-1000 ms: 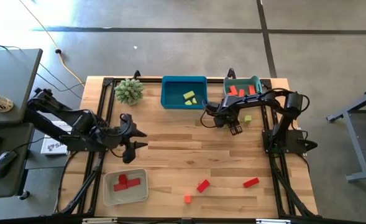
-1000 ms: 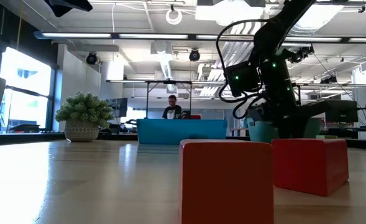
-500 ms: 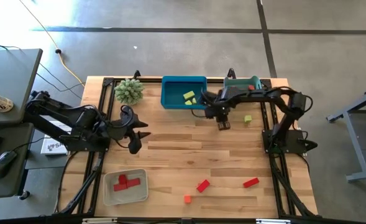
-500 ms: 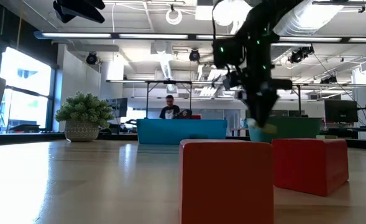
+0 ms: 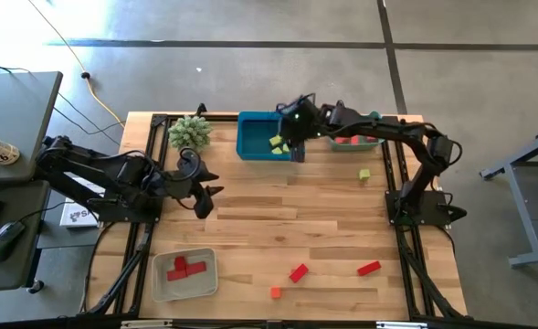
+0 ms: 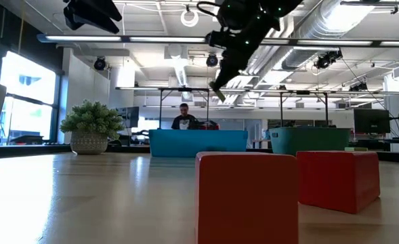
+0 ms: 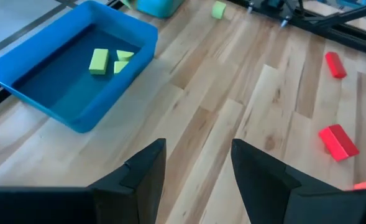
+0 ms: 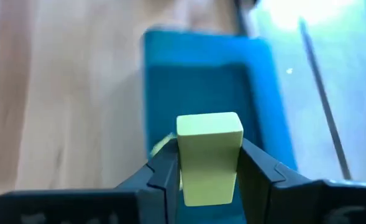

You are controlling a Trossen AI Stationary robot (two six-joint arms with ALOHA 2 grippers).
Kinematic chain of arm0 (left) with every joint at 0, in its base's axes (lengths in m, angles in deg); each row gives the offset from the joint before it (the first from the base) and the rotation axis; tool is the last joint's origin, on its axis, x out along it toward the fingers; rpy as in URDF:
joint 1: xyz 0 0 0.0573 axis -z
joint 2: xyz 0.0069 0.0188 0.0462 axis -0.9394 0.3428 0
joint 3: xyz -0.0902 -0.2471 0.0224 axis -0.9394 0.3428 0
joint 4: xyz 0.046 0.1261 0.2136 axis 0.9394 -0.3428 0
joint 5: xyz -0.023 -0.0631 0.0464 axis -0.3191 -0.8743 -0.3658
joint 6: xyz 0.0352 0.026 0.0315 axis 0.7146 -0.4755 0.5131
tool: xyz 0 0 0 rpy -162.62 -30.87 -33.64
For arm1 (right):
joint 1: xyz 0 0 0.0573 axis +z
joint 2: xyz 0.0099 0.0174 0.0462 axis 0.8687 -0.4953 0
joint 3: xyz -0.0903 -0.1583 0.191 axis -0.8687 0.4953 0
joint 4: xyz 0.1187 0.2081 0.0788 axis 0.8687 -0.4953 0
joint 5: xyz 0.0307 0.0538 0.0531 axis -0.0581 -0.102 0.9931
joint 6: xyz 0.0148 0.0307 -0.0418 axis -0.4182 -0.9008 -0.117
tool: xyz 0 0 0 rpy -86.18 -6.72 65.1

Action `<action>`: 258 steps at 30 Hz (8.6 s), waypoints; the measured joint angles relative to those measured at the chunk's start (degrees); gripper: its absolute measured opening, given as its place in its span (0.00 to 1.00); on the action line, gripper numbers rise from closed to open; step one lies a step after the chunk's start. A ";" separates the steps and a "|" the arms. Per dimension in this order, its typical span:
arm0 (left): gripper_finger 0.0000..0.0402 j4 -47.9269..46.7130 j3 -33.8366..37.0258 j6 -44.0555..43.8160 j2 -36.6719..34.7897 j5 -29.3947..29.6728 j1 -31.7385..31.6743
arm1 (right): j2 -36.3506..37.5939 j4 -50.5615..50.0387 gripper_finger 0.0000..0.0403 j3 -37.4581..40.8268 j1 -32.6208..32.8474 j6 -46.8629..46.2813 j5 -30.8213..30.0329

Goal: Sort & place blocks by color
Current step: Put the green block into the blue bin, then put the red block into the gray bin

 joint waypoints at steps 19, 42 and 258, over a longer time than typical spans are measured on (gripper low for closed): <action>0.43 -0.17 0.04 0.44 5.27 -0.34 -0.03 | -8.25 2.95 0.28 0.09 -8.46 -25.20 4.58; 0.43 -0.56 0.00 6.22 4.33 0.71 -0.72 | -8.68 -13.92 0.52 -12.28 -1.45 -32.84 11.77; 0.27 22.50 0.33 16.84 9.57 -23.81 9.04 | -11.17 16.74 0.26 -11.78 46.63 -59.06 -22.16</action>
